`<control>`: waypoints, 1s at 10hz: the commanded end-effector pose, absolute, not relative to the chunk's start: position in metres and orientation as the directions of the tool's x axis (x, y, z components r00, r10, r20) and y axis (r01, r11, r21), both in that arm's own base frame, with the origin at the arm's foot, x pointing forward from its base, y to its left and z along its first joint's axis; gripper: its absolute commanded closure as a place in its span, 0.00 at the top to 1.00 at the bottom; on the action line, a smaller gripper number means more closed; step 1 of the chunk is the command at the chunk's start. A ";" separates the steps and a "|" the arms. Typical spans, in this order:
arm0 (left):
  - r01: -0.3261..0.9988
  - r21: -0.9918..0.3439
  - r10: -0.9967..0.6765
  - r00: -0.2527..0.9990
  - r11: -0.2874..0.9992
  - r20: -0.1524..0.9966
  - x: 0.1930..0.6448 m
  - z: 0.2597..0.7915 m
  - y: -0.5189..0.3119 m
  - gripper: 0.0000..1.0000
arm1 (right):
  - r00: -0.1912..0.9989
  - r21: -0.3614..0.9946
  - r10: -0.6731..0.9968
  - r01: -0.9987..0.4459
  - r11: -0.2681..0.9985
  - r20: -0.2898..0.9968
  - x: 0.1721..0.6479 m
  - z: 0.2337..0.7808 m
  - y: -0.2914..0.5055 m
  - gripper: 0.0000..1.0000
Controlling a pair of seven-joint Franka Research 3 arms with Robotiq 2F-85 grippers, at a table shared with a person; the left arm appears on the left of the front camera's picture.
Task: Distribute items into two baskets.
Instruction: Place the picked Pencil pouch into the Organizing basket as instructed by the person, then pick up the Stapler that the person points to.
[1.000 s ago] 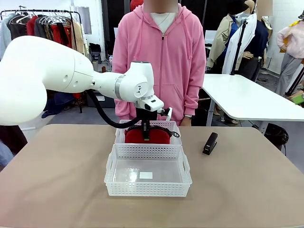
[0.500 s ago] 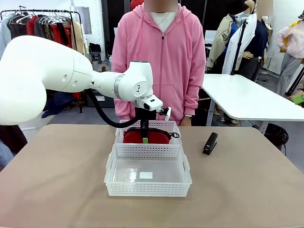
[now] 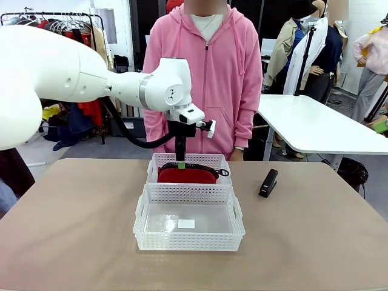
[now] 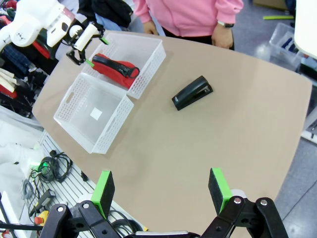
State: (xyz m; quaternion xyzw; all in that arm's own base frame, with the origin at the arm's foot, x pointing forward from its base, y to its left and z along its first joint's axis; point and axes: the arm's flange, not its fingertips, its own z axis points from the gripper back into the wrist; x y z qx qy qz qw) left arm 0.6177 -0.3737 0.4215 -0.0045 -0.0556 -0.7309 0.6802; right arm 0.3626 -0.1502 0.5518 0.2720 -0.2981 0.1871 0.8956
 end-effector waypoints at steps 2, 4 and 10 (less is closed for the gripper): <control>0.995 0.074 -0.993 -0.075 -0.068 0.087 0.621 0.411 -0.377 1.00 | 0.744 0.373 0.171 -0.503 0.780 0.646 0.364 0.553 -0.149 1.00; 0.995 0.074 -0.993 -0.075 -0.068 0.087 0.621 0.411 -0.377 1.00 | 0.744 0.373 0.171 -0.503 0.780 0.646 0.364 0.553 -0.149 1.00; 0.995 0.074 -0.993 -0.075 -0.068 0.087 0.621 0.411 -0.377 1.00 | 0.744 0.373 0.171 -0.503 0.780 0.646 0.364 0.553 -0.149 1.00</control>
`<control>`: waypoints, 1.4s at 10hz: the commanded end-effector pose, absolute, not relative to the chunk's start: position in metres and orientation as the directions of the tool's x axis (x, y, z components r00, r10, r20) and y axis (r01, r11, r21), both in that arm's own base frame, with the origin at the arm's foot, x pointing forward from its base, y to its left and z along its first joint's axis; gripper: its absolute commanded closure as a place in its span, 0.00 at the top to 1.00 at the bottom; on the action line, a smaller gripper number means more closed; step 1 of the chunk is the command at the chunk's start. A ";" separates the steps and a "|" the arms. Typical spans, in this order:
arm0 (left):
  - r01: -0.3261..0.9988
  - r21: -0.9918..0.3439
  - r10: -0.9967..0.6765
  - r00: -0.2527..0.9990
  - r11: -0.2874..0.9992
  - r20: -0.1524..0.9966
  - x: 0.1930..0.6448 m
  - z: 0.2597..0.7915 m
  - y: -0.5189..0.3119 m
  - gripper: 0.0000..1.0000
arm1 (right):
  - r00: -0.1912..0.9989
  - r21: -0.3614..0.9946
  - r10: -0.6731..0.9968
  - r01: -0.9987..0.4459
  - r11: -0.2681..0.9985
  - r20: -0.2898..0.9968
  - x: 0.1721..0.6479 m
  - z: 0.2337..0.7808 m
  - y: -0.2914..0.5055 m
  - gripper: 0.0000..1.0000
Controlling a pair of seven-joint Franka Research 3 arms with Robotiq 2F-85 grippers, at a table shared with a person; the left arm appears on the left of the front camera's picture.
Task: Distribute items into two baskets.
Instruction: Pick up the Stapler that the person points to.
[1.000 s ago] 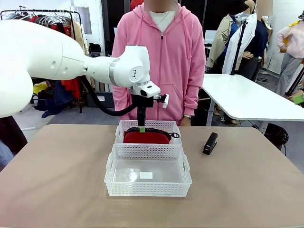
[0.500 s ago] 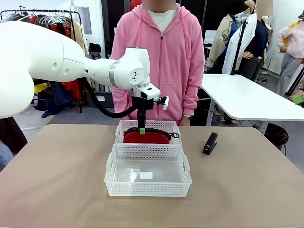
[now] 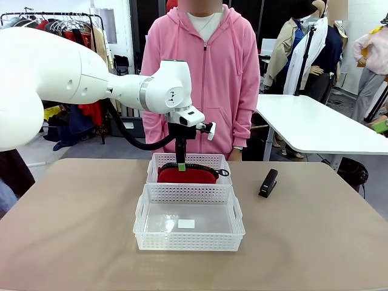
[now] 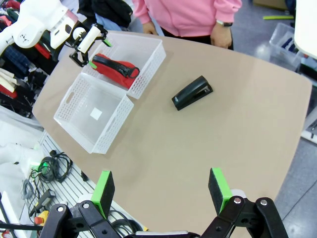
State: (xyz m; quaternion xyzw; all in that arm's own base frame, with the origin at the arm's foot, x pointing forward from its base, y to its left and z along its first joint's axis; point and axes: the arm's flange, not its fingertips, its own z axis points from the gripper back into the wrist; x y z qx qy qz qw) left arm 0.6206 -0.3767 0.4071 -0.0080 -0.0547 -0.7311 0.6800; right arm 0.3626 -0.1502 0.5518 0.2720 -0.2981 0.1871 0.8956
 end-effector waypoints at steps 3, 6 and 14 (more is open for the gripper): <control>0.995 0.074 -0.993 -0.075 -0.068 0.087 0.621 0.411 -0.377 1.00 | 0.744 0.373 0.171 -0.503 0.780 0.646 0.364 0.553 -0.149 1.00; 0.990 0.100 -0.994 0.093 0.099 0.065 0.619 0.454 -0.326 1.00 | 0.744 0.373 0.171 -0.503 0.780 0.646 0.364 0.553 -0.149 1.00; 0.832 -0.005 -0.777 0.521 0.555 0.352 0.573 0.530 -0.096 1.00 | 0.744 0.373 0.171 -0.503 0.780 0.646 0.364 0.553 -0.149 1.00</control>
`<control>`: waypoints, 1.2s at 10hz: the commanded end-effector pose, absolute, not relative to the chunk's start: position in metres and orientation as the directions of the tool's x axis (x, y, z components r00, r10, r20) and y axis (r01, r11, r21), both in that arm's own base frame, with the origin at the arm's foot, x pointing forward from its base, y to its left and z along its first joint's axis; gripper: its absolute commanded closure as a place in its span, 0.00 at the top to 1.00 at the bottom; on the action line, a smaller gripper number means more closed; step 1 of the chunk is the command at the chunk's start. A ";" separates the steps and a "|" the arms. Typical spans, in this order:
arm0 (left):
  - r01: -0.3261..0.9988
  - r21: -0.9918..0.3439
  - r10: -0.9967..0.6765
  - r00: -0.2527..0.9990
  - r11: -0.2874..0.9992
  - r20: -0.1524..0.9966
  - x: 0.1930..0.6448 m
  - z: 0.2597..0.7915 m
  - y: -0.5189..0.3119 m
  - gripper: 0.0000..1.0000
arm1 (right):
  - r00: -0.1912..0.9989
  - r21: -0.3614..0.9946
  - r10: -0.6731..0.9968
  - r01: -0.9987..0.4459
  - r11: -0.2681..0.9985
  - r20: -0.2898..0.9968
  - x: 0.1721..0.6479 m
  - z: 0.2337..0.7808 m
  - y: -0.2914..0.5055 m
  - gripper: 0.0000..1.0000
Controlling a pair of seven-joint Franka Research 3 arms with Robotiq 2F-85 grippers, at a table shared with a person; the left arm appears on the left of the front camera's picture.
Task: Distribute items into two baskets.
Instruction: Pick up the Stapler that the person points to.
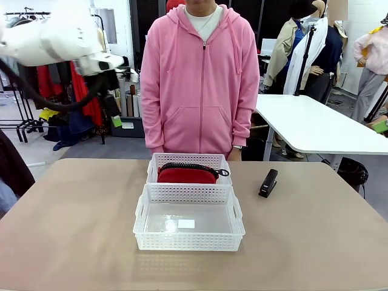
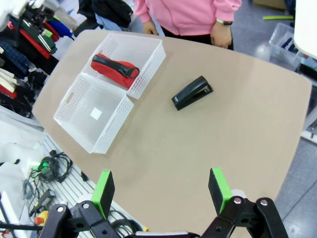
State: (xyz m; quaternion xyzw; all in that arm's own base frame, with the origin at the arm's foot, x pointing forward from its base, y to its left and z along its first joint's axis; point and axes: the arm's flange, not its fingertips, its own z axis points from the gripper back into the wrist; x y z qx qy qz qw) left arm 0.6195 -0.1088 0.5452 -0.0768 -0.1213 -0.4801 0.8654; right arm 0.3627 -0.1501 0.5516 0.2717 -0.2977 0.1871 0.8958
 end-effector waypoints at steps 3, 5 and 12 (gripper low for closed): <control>0.733 0.000 -0.665 0.617 0.680 0.421 0.507 0.537 -0.039 1.00 | 0.744 0.373 0.171 -0.503 0.780 0.646 0.364 0.553 -0.149 1.00; 0.668 -0.021 -0.604 0.686 0.744 0.405 0.474 0.532 -0.005 1.00 | 0.744 0.373 0.171 -0.503 0.780 0.646 0.364 0.553 -0.149 1.00; 0.694 -0.244 -0.481 0.668 0.677 0.567 0.480 0.495 0.089 1.00 | 0.744 0.373 0.171 -0.503 0.780 0.646 0.364 0.553 -0.149 1.00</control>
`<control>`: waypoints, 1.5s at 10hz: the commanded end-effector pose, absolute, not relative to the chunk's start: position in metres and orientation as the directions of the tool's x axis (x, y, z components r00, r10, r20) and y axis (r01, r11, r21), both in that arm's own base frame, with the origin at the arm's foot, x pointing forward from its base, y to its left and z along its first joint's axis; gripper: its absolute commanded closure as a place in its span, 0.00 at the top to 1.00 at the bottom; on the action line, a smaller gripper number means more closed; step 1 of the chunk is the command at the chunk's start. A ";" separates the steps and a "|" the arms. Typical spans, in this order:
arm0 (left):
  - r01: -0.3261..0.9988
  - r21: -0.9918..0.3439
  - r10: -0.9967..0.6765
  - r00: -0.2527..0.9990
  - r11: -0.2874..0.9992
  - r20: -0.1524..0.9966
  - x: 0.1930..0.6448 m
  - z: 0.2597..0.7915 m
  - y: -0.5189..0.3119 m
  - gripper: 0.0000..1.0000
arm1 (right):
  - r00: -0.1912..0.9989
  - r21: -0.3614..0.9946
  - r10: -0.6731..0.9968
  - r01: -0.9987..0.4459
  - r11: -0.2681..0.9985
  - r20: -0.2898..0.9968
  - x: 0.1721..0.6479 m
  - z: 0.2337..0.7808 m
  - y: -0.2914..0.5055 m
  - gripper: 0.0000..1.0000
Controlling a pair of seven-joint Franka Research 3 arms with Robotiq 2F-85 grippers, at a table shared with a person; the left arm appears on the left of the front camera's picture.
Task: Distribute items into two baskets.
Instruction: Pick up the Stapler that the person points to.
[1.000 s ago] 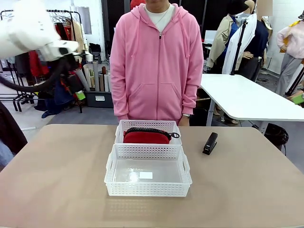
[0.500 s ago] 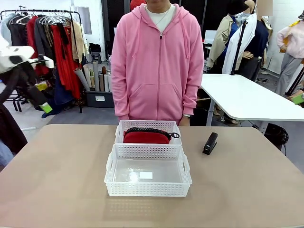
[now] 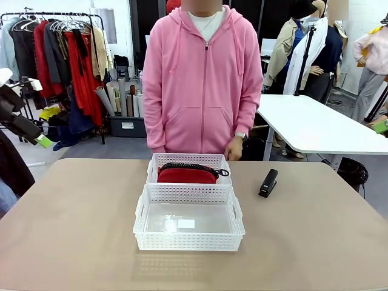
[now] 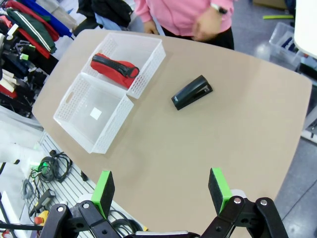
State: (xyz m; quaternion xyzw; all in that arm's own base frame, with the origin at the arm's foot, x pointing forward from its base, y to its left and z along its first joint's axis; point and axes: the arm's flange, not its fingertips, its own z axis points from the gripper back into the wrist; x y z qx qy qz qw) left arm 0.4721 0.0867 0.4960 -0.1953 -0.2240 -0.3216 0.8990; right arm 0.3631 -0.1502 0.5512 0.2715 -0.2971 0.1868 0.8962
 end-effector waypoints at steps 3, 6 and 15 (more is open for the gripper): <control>0.736 -0.241 -0.480 0.617 0.633 0.623 0.474 0.494 0.087 1.00 | 0.744 0.373 0.171 -0.503 0.780 0.646 0.364 0.553 -0.149 1.00; 0.753 -0.232 -0.465 0.585 0.615 0.664 0.463 0.498 0.090 1.00 | 0.744 0.373 0.171 -0.503 0.780 0.646 0.364 0.553 -0.149 1.00; 0.817 -0.202 -0.442 0.480 0.540 0.758 0.465 0.503 0.087 1.00 | 0.744 0.373 0.171 -0.503 0.780 0.646 0.364 0.553 -0.149 1.00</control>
